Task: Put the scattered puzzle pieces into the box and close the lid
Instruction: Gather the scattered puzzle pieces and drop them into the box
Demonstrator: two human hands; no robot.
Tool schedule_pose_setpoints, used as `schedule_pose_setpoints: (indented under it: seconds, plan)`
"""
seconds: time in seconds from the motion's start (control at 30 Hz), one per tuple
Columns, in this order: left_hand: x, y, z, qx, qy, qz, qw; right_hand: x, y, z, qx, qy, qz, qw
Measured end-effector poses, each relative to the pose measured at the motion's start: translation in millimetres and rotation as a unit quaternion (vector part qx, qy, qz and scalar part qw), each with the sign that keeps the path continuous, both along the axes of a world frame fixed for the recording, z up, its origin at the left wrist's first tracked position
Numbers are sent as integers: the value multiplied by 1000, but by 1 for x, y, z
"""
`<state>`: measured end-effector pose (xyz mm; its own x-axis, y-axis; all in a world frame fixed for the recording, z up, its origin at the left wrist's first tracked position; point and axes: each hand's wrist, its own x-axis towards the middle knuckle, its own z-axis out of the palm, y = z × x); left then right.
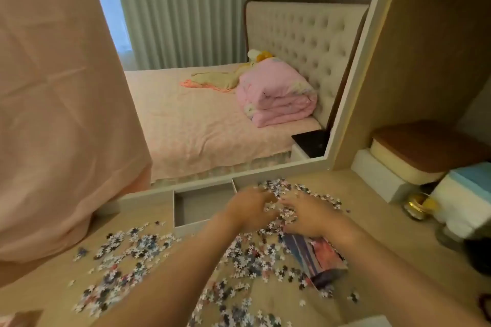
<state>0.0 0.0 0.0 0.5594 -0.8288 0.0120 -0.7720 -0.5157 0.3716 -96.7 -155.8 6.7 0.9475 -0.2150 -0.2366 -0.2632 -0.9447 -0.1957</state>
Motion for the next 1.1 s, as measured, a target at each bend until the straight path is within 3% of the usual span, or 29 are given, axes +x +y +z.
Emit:
schedule_pose_setpoints:
  seconds: [0.1,0.2,0.4,0.53,0.7,0.87,1.1]
  plan:
    - [-16,-22,-37,33,-22,-34,999,-15,-14,-27,-74,32,-43,996]
    - [-35,-36,-71,55,-59,-37,996,-38,-22,-53,-87,53,-86,991]
    - [-57,-40,-108,31,-90,0,995,-73,-17,-82,-74,-51,-126,988]
    - [-62,-35,-106,-30,-93,44,994,-82,-11,-84,18,-114,-163,980]
    - [-57,-22,-95,-73,-52,81,993,-76,-7,-75,71,-170,-100,978]
    - [-55,0,-68,-252,150,80,953,-64,-3,-51,77,-228,-5,971]
    - [-41,32,-42,-334,95,121,930,-43,19,-35,63,-313,71,945]
